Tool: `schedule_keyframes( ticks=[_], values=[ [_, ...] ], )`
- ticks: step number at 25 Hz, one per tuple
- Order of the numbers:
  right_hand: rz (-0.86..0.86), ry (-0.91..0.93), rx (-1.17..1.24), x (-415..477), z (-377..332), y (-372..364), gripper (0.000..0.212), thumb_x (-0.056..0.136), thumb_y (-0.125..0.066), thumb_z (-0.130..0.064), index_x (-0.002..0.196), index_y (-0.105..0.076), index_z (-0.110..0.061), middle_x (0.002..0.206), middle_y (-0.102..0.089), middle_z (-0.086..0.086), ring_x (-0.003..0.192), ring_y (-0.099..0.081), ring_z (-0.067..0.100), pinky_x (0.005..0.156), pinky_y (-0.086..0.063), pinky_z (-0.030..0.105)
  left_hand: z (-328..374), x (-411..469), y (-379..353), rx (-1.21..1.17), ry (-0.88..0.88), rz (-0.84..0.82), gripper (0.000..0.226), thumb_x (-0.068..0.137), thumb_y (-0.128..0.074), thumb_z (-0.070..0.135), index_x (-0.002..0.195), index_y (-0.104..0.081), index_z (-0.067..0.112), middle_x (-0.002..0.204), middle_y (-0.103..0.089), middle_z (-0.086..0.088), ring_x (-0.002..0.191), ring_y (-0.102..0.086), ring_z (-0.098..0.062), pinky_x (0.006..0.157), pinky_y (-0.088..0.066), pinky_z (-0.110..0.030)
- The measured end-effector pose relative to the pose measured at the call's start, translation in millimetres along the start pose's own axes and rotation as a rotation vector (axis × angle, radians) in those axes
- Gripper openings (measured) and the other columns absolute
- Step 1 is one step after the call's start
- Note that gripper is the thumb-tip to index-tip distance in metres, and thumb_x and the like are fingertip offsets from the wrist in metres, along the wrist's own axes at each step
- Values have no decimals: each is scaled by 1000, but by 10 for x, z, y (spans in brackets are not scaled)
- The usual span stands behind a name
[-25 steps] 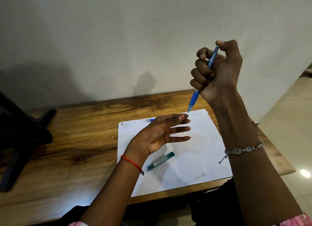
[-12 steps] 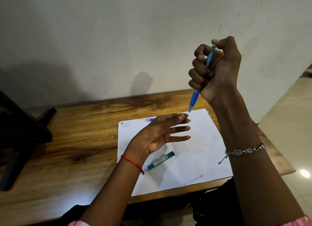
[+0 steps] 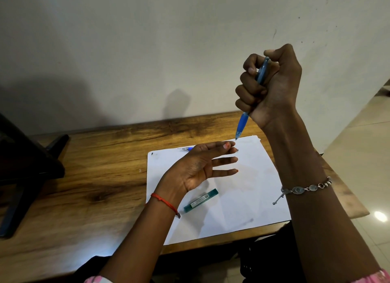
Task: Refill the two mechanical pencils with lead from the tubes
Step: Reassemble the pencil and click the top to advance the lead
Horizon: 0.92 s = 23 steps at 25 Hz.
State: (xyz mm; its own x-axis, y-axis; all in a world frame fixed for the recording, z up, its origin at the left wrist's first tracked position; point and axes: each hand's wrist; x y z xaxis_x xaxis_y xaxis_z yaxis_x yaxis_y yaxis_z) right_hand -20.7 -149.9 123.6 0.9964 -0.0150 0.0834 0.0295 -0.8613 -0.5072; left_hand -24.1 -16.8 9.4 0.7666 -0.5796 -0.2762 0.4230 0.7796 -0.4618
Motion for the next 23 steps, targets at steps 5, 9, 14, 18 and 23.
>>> schedule_keyframes(
  ticks=[5,9,14,18,23],
  values=[
    [-8,6,-12,-4,18,-3,43,91,-23,-33,55,-36,-12,36,-17,-7,32,-9,8,41,-13,12,-2,-1,-4,-7,5,-1,20,87,-56,14,77,-73,15,74,-72,2,69,-70,-13,63,-60,-33],
    [-4,13,-19,-6,13,-4,45,91,-24,-34,55,-38,-12,36,-17,-7,33,-10,8,41,-13,13,1,-2,-8,-1,2,-3,15,87,-55,14,84,-70,13,74,-72,3,70,-69,-13,65,-60,-33],
    [2,4,-12,-6,12,-8,43,90,-23,-32,54,-36,-12,37,-15,-6,34,-8,9,42,-11,13,0,-8,-5,2,-3,-1,18,87,-55,14,80,-71,14,74,-72,3,69,-69,-13,65,-60,-33],
    [5,7,-6,3,8,0,45,91,-24,-35,55,-37,-12,36,-16,-6,33,-9,9,42,-10,14,5,-8,1,33,-10,11,17,87,-56,16,80,-71,16,74,-72,5,68,-69,-13,67,-60,-31],
    [10,13,1,5,22,4,44,90,-24,-34,55,-38,-12,37,-16,-6,33,-9,9,42,-10,14,8,-12,12,49,-6,20,16,88,-55,15,83,-69,15,75,-72,5,68,-69,-13,68,-59,-29]
  ],
)
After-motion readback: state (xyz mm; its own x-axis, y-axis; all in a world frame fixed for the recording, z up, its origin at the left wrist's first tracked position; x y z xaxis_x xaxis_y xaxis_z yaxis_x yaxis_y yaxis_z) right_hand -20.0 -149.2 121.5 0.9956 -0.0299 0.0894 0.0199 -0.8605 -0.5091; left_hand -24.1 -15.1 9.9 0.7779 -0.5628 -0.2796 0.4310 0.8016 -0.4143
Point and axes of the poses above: each hand's wrist, its own x-axis towards the middle knuckle, its own y-axis out of the back of the hand, z = x × y
